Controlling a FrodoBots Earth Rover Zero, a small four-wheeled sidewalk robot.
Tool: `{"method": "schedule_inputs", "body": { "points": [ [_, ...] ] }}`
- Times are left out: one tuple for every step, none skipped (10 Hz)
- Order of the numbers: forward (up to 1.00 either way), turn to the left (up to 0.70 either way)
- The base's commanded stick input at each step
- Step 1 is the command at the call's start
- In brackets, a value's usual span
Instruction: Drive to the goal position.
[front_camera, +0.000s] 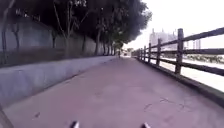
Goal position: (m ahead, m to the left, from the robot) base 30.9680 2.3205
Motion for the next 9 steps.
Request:
{"method": "schedule_inputs", "body": {
  "points": [
    [1.0,-0.05],
    [1.0,0.0],
    [1.0,0.0],
    [1.0,0.0],
    [1.0,0.0],
    [1.0,0.0],
    [1.0,0.0],
    [1.0,0.0],
    [1.0,0.0]
  ]
}}
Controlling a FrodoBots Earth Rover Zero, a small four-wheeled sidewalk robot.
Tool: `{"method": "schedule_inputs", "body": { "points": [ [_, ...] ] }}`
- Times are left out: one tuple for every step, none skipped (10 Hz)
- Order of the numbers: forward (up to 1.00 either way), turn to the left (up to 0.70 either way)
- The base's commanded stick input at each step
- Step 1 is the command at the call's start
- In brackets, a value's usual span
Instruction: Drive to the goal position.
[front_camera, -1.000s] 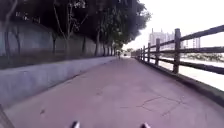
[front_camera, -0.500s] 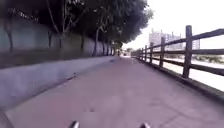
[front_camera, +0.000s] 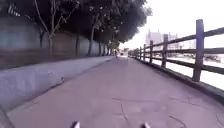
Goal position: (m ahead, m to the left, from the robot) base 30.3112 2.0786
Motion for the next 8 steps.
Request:
{"method": "schedule_inputs", "body": {
  "points": [
    [1.0,0.0],
    [1.0,0.0],
    [1.0,0.0],
    [1.0,-0.01],
    [1.0,-0.08],
    [1.0,-0.4],
    [1.0,-0.23],
    [1.0,-0.06]
  ]
}}
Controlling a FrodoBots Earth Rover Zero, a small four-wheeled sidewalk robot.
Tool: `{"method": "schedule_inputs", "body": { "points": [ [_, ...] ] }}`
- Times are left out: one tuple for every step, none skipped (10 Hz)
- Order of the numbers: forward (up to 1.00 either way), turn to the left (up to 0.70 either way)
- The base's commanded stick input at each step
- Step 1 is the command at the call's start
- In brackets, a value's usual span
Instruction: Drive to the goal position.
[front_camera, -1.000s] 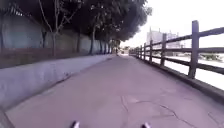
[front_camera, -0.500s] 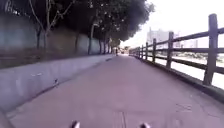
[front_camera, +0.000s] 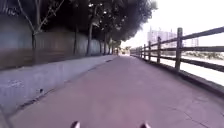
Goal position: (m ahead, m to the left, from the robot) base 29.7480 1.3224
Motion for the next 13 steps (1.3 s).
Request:
{"method": "schedule_inputs", "body": {
  "points": [
    [1.0,0.0],
    [1.0,0.0],
    [1.0,0.0],
    [1.0,0.0],
    [1.0,0.0],
    [1.0,0.0],
    [1.0,0.0],
    [1.0,0.0],
    [1.0,0.0],
    [1.0,0.0],
    [1.0,0.0],
    [1.0,0.0],
    [1.0,0.0]
  ]
}}
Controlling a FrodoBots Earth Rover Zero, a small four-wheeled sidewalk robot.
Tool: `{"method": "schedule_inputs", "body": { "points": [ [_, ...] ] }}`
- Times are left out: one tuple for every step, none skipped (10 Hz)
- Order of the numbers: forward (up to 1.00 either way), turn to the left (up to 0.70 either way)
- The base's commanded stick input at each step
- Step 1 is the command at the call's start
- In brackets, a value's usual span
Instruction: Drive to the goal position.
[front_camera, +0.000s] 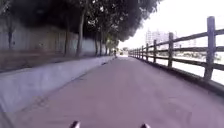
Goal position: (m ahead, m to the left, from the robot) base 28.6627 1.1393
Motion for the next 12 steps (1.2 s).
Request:
{"method": "schedule_inputs", "body": {
  "points": [
    [1.0,0.0],
    [1.0,-0.02],
    [1.0,-0.4],
    [1.0,-0.4],
    [1.0,-0.34],
    [1.0,0.0],
    [1.0,0.0],
    [1.0,0.0],
    [1.0,0.0],
    [1.0,0.0],
    [1.0,0.0],
    [1.0,0.0]
  ]
}}
